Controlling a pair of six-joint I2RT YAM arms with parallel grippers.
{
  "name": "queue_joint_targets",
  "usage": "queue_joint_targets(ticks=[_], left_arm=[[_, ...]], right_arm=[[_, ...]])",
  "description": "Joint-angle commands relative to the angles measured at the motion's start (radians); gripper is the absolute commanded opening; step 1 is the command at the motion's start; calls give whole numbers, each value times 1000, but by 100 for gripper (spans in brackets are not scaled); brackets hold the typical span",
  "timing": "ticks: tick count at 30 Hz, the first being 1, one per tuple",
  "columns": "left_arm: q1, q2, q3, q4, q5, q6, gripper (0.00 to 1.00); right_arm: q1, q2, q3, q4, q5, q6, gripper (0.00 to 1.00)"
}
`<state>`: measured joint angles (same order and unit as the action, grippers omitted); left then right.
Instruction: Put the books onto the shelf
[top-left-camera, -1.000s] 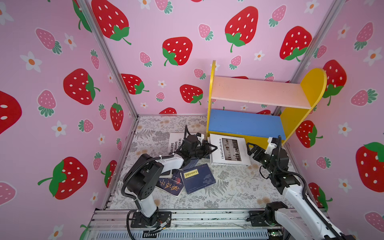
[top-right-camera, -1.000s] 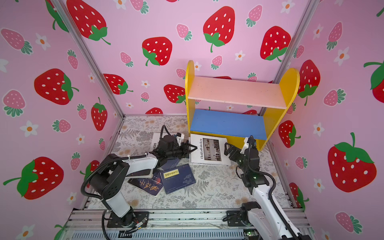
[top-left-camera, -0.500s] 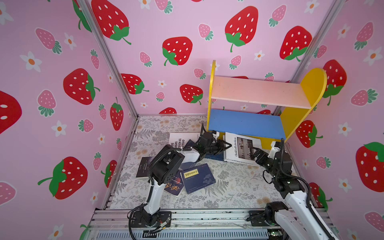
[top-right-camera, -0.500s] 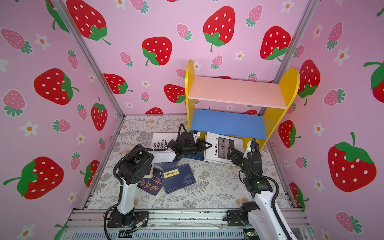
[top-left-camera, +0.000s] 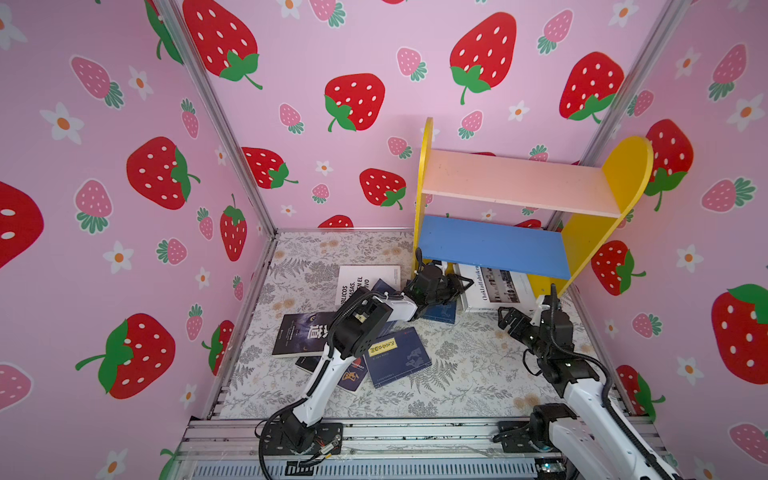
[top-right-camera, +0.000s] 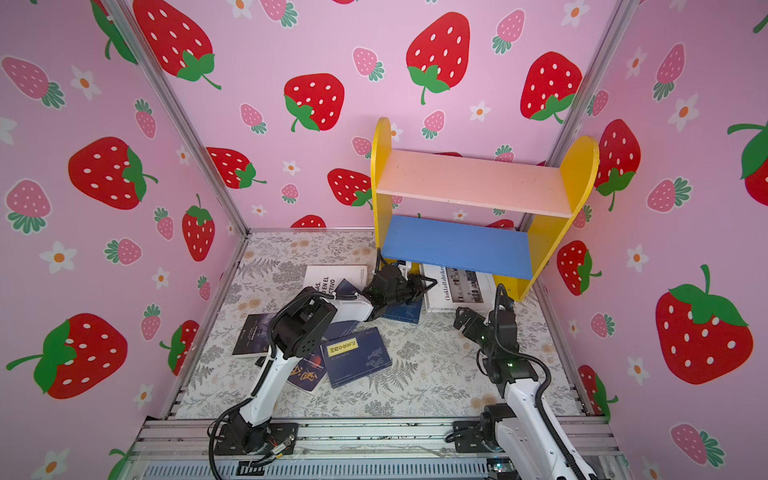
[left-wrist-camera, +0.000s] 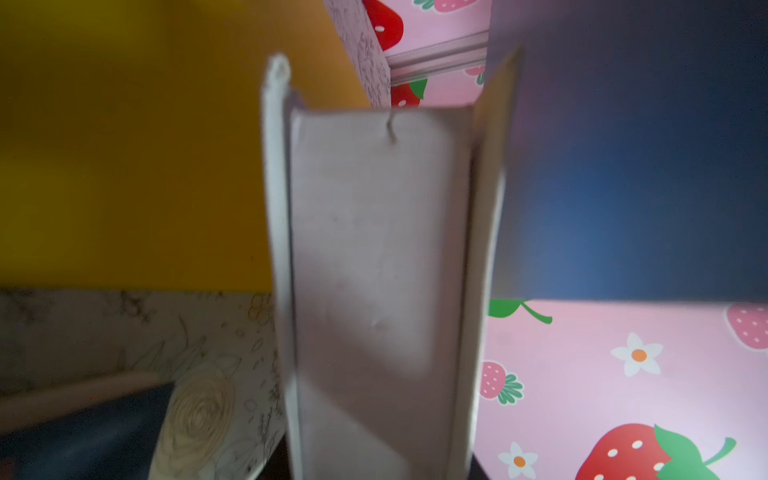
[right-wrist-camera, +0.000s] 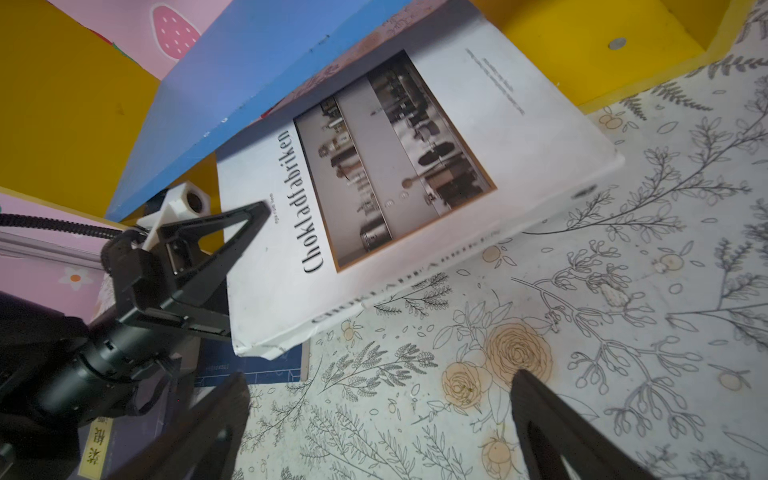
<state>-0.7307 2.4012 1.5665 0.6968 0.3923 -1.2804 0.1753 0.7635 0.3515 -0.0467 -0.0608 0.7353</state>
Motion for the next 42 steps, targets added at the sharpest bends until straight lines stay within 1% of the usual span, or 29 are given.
queue_joint_targets(ticks=[1, 4, 6, 11, 15, 17, 20, 21, 22, 28, 30, 31, 34, 36, 39, 42], left_arm=[[-1, 29, 100, 19, -36, -5, 38], [-10, 51, 144, -34, -34, 20, 42], [-13, 66, 167, -55, -33, 24, 49], [-22, 97, 221, -117, -27, 42, 60], [-25, 95, 241, -192, -47, 74, 66], [-24, 79, 229, -231, -72, 95, 77], [-25, 39, 203, -304, -111, 133, 86], [-24, 23, 188, -324, -124, 144, 92], [-25, 9, 175, -340, -138, 154, 100], [-39, -101, 61, -425, -239, 242, 99], [-48, -135, 36, -474, -249, 259, 99], [-53, -150, 20, -496, -285, 261, 99], [-77, -192, -26, -501, -323, 268, 99], [-92, -195, -20, -489, -327, 279, 100], [-104, -166, 50, -517, -328, 309, 97], [-99, -119, 119, -536, -308, 297, 94]], right_arm=[[-16, 31, -29, 52, 13, 6, 100], [-24, 69, -42, 85, 0, 9, 100], [-27, 92, -44, 101, -10, 9, 100], [-31, 129, -43, 128, -17, 7, 100], [-34, 142, -43, 149, -30, 5, 100], [-35, 178, -45, 165, -43, 4, 100], [-34, 190, -50, 184, -54, 2, 100], [-35, 194, -50, 193, -56, 1, 100], [-35, 195, -51, 198, -60, 1, 100], [-36, 217, -52, 240, -74, -4, 100], [-37, 226, -45, 249, -69, -11, 100], [-38, 229, -41, 251, -63, -13, 100], [-49, 250, -30, 276, -58, -15, 100], [-58, 272, -21, 291, -71, -11, 100], [-72, 299, -9, 297, -98, -13, 100], [-81, 293, -8, 294, -110, -14, 100]])
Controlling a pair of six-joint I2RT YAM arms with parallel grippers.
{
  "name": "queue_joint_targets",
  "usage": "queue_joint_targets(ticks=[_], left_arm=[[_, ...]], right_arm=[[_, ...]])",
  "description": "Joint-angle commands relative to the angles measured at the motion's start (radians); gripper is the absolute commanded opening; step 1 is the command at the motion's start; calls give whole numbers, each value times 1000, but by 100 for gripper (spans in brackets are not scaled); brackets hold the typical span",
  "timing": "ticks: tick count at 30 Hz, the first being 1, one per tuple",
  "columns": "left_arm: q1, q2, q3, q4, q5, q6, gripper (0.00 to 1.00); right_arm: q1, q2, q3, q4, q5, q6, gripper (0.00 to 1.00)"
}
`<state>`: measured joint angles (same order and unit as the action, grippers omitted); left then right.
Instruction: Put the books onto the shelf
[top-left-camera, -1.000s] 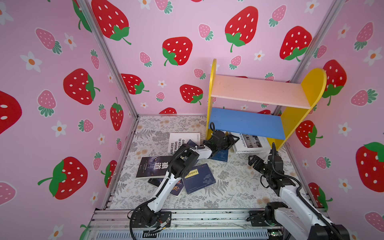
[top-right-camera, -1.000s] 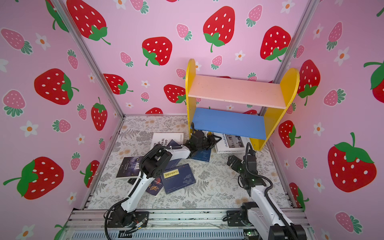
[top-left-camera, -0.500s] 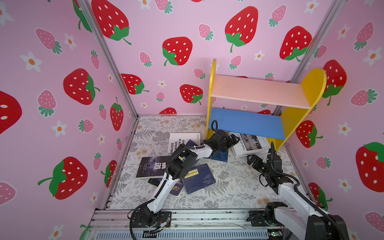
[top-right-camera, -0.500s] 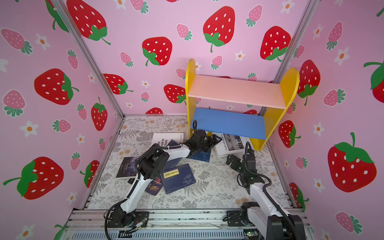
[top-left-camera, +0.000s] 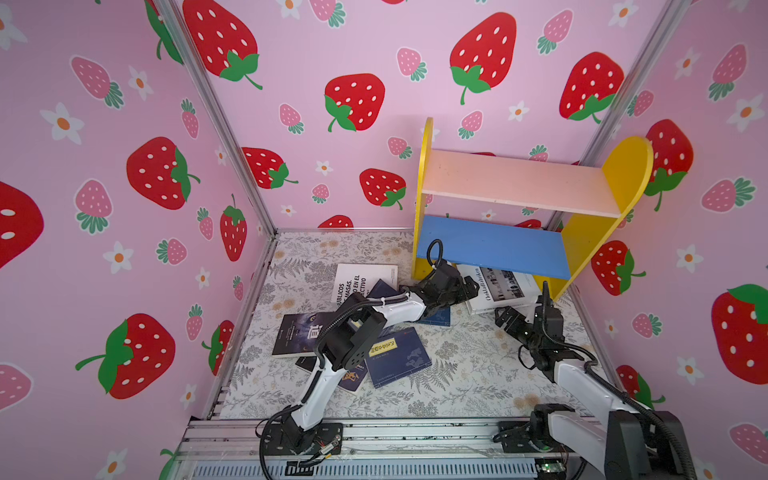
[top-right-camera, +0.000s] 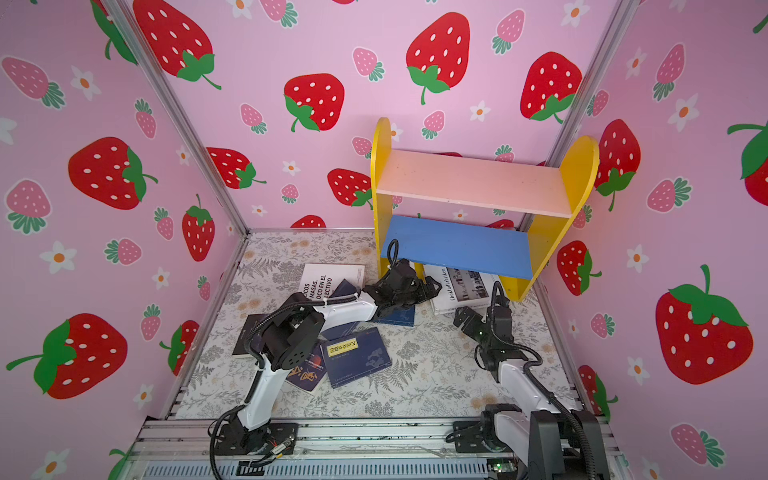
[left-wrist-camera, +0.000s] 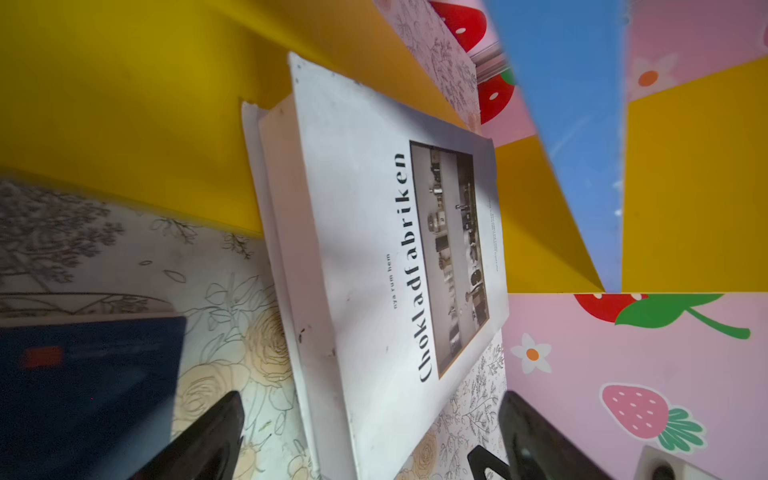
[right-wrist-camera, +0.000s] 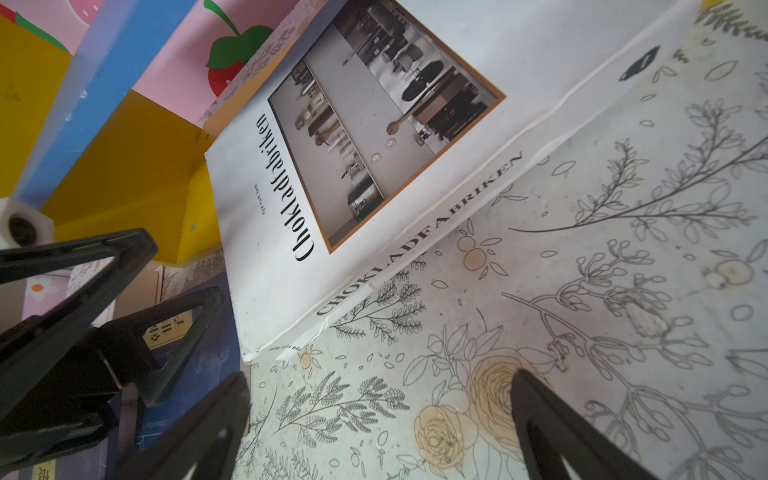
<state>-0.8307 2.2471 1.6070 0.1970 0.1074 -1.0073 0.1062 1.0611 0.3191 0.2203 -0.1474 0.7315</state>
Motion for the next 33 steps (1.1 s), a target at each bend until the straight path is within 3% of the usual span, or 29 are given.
queue_joint_targets(ticks=[1, 11, 20, 26, 33], left_arm=[[2, 51, 99, -42, -19, 18, 94], [2, 137, 200, 14, 5, 47, 93], [0, 222, 283, 127, 39, 126, 84], [16, 253, 321, 116, 3, 132, 78], [19, 246, 325, 154, 23, 142, 78]], right_arm=[[-16, -12, 24, 22, -26, -10, 100], [-42, -71, 20, -43, -44, 10, 100], [-56, -79, 27, -88, -51, 13, 100], [-63, -62, 28, -89, -31, 21, 100], [-63, 10, 37, -15, -37, 48, 100]])
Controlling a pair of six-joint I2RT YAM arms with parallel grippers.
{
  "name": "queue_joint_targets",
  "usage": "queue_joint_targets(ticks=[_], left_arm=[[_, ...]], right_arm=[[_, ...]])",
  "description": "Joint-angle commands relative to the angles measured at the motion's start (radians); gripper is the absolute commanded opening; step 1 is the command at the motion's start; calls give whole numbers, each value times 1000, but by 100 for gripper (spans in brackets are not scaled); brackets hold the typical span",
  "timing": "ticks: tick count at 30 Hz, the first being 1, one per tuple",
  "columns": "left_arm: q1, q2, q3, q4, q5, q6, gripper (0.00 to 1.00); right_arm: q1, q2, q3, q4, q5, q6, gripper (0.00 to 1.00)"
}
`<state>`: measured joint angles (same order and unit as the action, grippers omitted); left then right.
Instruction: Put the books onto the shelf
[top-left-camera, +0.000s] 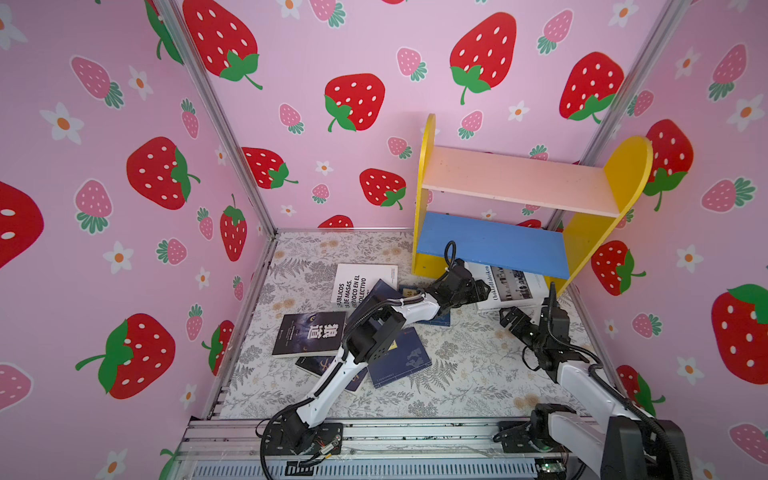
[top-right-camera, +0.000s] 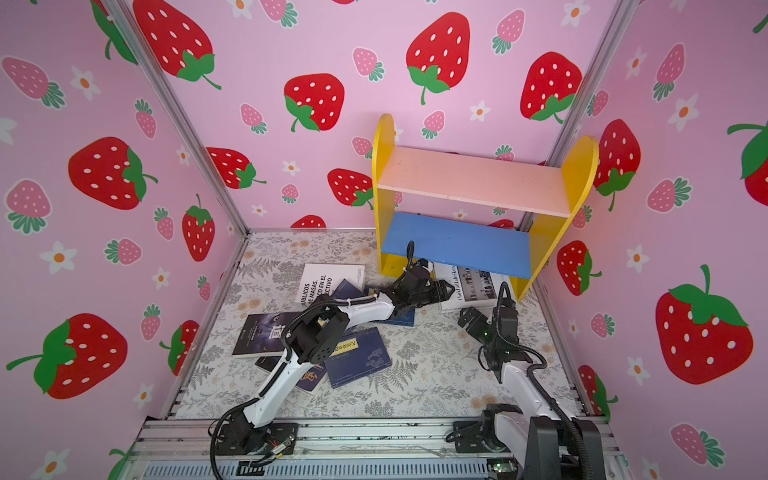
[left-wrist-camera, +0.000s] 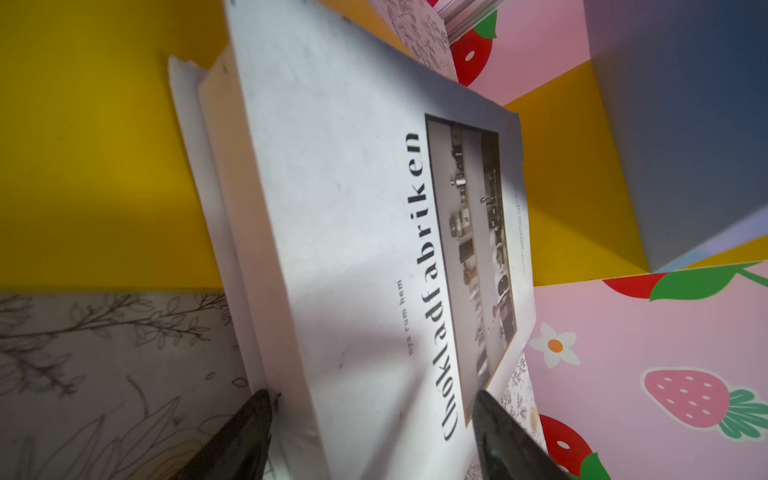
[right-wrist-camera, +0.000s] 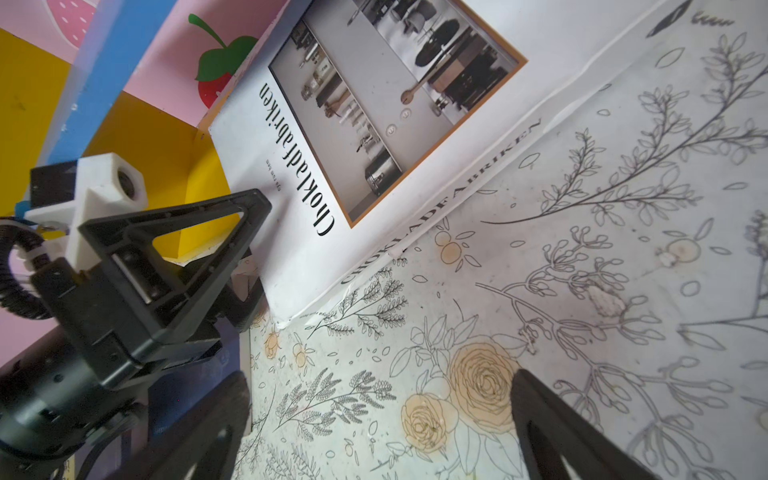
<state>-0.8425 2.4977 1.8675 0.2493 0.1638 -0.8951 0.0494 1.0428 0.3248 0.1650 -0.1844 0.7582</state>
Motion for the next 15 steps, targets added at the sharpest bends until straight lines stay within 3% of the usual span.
queue_joint_targets(ticks=[1, 4, 9, 15], left_arm=[[31, -7, 65, 107, -7, 26, 78], [29, -31, 39, 139, -1, 3, 78], [26, -98, -38, 172, -35, -11, 88], [28, -194, -144, 78, -92, 1, 94]], right_arm=[[-7, 40, 34, 48, -8, 23, 100], [-7, 58, 29, 80, -30, 28, 100], [-7, 75, 15, 135, -43, 40, 98], [-7, 104, -2, 189, -28, 41, 98]])
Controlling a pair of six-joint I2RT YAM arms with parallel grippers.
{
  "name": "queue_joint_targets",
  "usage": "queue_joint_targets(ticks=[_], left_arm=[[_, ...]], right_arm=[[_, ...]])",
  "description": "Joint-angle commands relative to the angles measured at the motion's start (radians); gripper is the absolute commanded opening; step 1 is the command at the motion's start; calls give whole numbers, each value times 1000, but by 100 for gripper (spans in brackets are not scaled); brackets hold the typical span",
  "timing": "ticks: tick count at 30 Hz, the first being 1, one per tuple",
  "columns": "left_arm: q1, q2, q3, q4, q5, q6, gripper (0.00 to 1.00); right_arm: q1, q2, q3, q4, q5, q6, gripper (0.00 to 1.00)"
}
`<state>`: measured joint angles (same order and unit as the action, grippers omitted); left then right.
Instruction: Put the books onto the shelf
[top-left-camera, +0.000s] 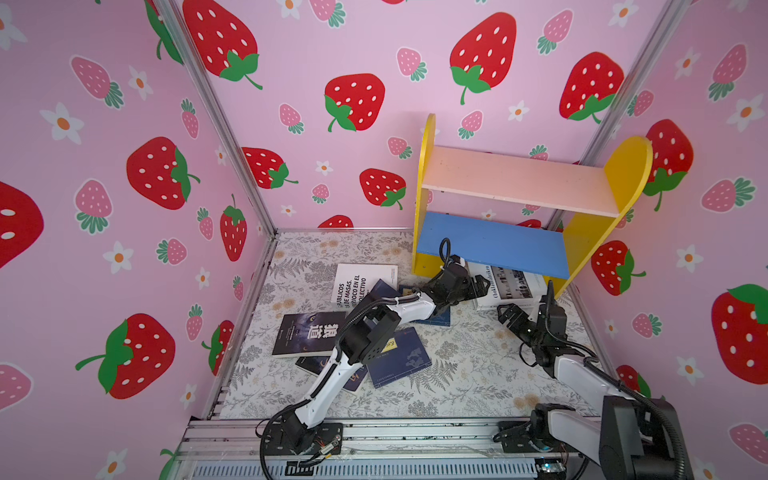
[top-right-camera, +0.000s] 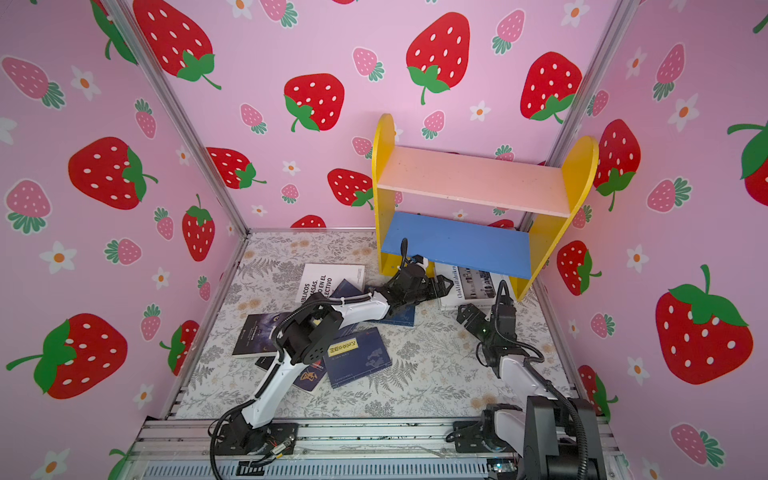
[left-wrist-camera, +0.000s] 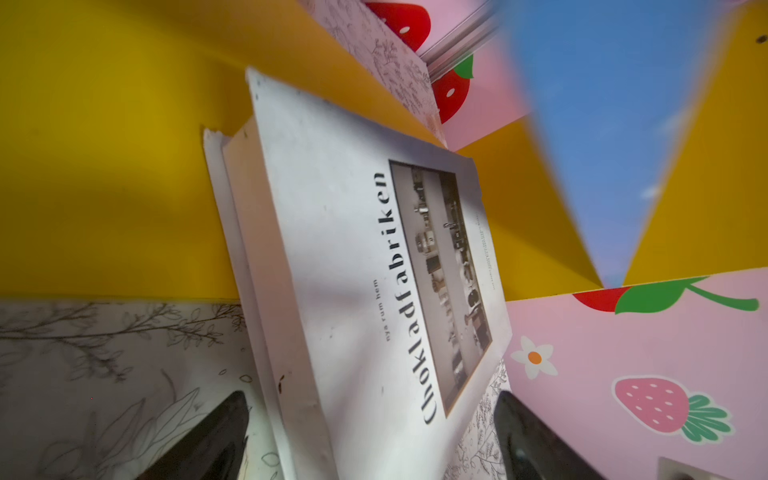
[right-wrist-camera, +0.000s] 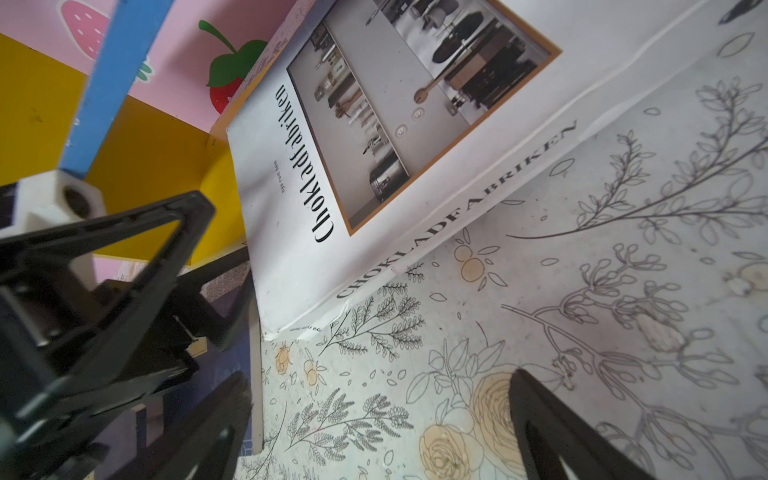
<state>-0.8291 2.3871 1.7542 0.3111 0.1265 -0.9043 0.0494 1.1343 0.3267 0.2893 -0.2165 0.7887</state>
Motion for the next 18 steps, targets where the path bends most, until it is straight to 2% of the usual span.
queue_joint_targets(ticks=[1, 5, 10, 13, 18], left_arm=[[15, -96, -55, 16, -45, 1, 94], [8, -141, -157, 9, -25, -36, 84], [-10, -199, -243, -113, -51, 8, 80], [-21, -203, -257, -143, -20, 17, 75], [-48, -184, -212, -177, -36, 31, 67]], right_arm=[[-7, 20, -8, 80, 8, 14, 98], [-7, 64, -8, 137, -1, 18, 96], [-6, 115, -5, 148, 17, 12, 94], [-7, 131, -5, 164, 15, 13, 92], [-7, 147, -7, 169, 8, 12, 87]])
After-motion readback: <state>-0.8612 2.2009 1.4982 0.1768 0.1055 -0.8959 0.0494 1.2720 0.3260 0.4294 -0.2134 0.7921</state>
